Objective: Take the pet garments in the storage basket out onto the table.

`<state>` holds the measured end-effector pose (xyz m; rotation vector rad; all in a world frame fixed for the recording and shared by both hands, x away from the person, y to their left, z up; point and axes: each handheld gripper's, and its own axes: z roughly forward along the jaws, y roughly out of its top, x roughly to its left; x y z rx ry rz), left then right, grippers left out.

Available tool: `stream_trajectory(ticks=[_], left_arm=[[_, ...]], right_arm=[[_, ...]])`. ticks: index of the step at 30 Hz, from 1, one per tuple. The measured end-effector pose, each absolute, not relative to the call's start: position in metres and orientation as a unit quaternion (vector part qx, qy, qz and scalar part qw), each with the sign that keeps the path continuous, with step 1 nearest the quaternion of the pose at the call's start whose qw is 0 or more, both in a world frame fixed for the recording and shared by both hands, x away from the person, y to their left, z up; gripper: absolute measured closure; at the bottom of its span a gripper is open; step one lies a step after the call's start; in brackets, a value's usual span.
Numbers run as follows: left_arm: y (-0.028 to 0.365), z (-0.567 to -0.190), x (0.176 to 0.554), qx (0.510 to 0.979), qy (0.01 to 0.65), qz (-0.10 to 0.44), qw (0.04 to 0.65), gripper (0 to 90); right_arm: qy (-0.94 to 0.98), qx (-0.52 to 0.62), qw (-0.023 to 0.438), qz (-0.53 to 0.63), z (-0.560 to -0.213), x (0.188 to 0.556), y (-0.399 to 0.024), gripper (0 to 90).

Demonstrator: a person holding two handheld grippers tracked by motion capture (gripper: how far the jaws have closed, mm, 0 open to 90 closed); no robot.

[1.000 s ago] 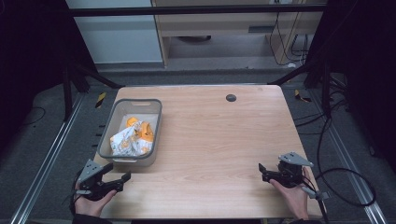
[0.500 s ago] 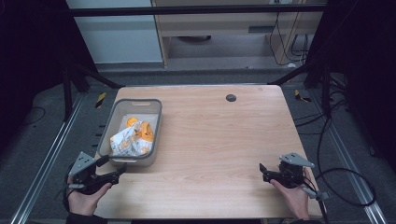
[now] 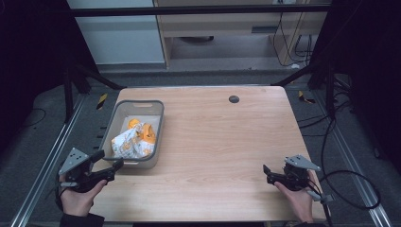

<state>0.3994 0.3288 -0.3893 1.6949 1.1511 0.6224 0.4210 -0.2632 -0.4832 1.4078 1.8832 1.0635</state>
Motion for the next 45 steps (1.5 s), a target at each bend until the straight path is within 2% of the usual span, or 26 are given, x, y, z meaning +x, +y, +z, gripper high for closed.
stream_trajectory(ticks=[12,27,45], left_arm=[[0.331,-0.38,0.427,0.691,0.483,0.254,0.474,17.8],[0.322,-0.366,0.459,0.721,0.475,0.24,0.445,17.5],[0.319,-0.366,0.489,0.748,0.487,0.218,0.396,17.4]], right_arm=[[0.698,0.528,0.278,0.397,-0.483,0.42,-0.264,9.3],[0.697,0.526,0.28,0.397,-0.483,0.42,-0.265,9.3],[0.698,0.528,0.278,0.396,-0.483,0.42,-0.265,9.2]])
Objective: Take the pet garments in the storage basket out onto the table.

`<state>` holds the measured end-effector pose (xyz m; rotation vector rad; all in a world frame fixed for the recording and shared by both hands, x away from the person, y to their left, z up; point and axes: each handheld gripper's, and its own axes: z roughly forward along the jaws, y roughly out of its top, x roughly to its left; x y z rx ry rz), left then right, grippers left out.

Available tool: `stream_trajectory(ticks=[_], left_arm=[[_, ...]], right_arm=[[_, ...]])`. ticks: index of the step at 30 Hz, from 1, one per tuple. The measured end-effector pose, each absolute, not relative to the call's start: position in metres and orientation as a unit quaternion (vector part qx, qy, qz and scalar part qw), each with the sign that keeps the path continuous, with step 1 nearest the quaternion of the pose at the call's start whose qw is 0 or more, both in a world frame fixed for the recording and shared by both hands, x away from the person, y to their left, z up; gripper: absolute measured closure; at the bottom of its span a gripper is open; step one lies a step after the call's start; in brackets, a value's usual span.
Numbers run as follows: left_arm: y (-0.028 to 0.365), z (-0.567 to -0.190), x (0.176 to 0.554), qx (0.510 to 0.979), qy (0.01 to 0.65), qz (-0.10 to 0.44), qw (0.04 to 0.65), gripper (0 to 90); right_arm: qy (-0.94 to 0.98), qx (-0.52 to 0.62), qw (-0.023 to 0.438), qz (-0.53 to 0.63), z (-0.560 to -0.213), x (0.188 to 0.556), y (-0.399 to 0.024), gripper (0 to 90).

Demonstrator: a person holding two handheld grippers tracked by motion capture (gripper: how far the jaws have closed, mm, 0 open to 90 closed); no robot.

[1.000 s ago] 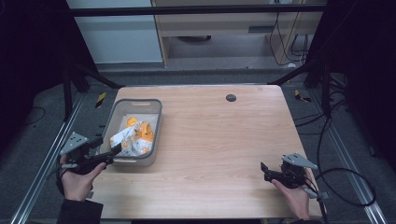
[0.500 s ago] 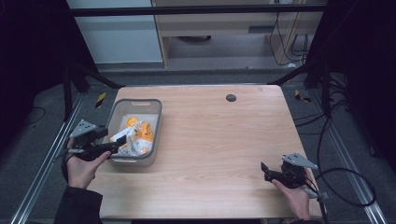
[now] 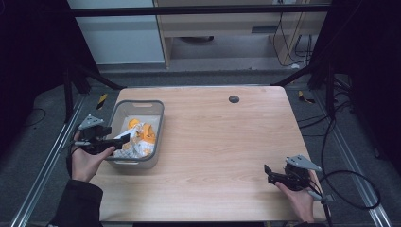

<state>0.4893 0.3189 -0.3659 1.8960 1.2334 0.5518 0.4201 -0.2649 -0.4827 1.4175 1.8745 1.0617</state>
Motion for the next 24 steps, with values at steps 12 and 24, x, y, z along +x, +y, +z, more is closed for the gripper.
stream_trajectory(ticks=[12,24], left_arm=[[0.317,-0.378,0.504,0.761,0.493,0.207,0.367,17.1],[0.312,-0.382,0.516,0.775,0.495,0.195,0.34,17.1]], right_arm=[[0.699,0.525,0.282,0.396,-0.483,0.42,-0.266,9.2],[0.699,0.526,0.278,0.396,-0.483,0.421,-0.265,9.2]])
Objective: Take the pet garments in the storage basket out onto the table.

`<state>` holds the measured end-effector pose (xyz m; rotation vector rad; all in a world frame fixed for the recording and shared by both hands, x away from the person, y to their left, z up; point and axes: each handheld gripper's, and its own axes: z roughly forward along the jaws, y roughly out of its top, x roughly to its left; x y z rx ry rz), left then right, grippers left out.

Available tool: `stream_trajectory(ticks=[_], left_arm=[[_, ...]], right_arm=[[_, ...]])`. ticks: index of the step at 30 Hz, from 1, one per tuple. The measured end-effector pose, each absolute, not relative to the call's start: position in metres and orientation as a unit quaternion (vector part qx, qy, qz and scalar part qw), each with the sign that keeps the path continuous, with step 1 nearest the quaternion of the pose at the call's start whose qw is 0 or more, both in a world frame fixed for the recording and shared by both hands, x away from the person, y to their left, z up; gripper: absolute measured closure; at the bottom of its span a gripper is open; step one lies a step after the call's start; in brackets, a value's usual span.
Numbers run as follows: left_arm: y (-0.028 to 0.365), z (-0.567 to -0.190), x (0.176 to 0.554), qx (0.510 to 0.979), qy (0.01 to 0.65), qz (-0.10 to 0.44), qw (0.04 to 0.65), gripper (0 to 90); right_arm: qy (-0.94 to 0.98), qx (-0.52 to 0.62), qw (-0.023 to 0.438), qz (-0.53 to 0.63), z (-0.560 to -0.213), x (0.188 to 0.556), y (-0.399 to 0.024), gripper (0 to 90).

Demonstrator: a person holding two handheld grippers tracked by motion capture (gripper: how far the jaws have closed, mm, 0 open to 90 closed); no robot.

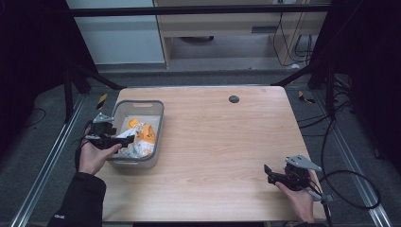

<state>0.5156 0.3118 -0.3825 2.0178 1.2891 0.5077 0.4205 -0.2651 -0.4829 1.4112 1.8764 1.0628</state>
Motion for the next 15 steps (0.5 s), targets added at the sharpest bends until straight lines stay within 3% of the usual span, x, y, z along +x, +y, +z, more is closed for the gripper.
stream_trajectory(ticks=[15], left_arm=[[0.3092,-0.3894,0.5259,0.791,0.496,0.18,0.308,17.3]], right_arm=[[0.7,0.527,0.274,0.397,-0.4827,0.4205,-0.2647,9.1]])
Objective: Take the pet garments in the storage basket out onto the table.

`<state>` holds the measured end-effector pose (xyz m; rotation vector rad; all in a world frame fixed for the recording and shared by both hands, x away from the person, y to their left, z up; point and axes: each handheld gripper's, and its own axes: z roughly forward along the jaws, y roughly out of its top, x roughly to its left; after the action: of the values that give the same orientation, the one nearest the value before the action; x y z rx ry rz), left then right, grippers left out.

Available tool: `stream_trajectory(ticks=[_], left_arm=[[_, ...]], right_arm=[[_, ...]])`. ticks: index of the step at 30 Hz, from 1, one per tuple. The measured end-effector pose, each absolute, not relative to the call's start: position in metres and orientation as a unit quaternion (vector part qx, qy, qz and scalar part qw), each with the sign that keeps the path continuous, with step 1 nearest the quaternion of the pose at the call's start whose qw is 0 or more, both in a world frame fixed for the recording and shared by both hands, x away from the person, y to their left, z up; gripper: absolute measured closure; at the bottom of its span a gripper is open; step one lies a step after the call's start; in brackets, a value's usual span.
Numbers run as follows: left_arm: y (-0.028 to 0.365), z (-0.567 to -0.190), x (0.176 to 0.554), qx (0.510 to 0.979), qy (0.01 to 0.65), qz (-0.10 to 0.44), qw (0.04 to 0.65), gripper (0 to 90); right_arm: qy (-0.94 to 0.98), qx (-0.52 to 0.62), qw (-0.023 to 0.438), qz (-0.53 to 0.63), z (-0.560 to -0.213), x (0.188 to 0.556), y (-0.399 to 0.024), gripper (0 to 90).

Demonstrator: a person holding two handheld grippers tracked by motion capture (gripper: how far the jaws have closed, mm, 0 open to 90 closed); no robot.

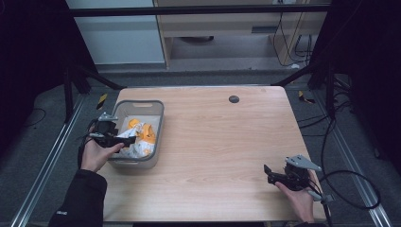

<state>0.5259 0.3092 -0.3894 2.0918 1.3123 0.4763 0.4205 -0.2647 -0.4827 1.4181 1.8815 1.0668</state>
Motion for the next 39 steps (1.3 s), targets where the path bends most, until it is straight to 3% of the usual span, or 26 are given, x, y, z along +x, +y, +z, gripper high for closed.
stream_trajectory(ticks=[13,23,30,39], left_arm=[[0.303,-0.399,0.534,0.8,0.498,0.167,0.291,18.6],[0.299,-0.409,0.539,0.806,0.499,0.154,0.279,26.3],[0.298,-0.416,0.542,0.805,0.51,0.14,0.268,35.1],[0.3,-0.421,0.543,0.805,0.524,0.12,0.251,56.7]], right_arm=[[0.7,0.527,0.272,0.397,-0.483,0.421,-0.265,9.1],[0.702,0.525,0.273,0.397,-0.484,0.421,-0.265,8.8],[0.703,0.523,0.273,0.396,-0.484,0.421,-0.264,8.8],[0.704,0.523,0.271,0.396,-0.484,0.421,-0.264,8.7]])
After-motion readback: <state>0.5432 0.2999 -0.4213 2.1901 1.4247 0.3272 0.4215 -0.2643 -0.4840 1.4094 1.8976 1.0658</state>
